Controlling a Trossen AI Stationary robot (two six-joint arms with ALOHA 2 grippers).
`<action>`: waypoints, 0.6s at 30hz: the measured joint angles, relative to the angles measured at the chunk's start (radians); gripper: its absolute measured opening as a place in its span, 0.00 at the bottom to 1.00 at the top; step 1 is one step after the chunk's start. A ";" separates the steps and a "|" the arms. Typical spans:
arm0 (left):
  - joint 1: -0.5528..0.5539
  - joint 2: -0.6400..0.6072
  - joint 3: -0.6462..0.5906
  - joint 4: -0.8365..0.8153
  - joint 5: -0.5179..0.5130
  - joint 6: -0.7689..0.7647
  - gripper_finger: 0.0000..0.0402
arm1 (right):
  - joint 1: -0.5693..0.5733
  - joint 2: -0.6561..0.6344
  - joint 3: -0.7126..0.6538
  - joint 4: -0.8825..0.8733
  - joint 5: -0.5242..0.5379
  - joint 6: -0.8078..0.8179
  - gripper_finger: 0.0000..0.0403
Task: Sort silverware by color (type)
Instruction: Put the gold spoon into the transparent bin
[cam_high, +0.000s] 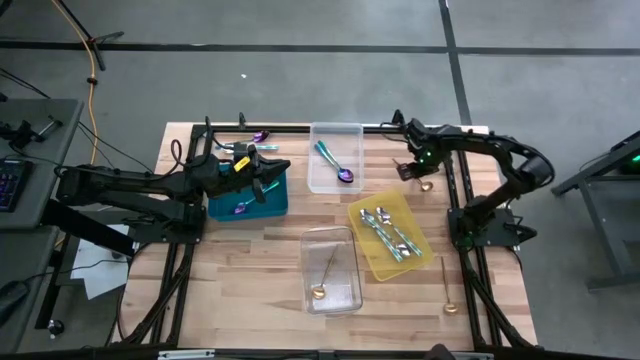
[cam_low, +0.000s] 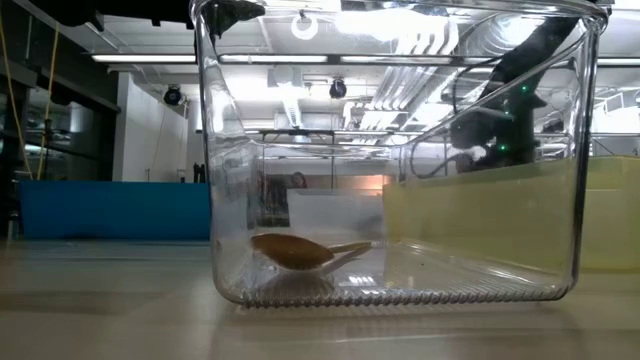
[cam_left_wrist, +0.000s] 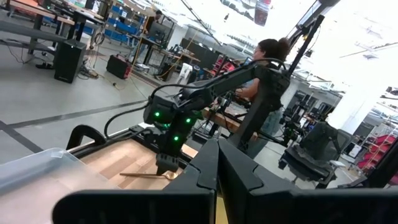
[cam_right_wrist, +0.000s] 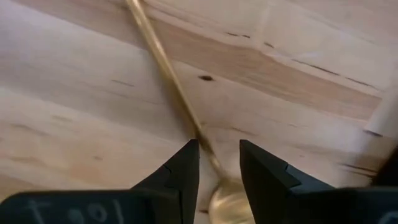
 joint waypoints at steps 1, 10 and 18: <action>0.000 0.000 0.000 0.000 0.000 0.000 0.00 | 0.008 0.005 0.000 0.003 0.008 -0.001 0.27; 0.000 0.000 0.000 0.000 0.000 0.000 0.00 | 0.050 0.056 0.006 -0.003 -0.018 -0.027 0.27; 0.000 0.000 0.000 0.000 0.000 0.000 0.00 | 0.097 0.077 0.006 -0.036 0.002 0.002 0.26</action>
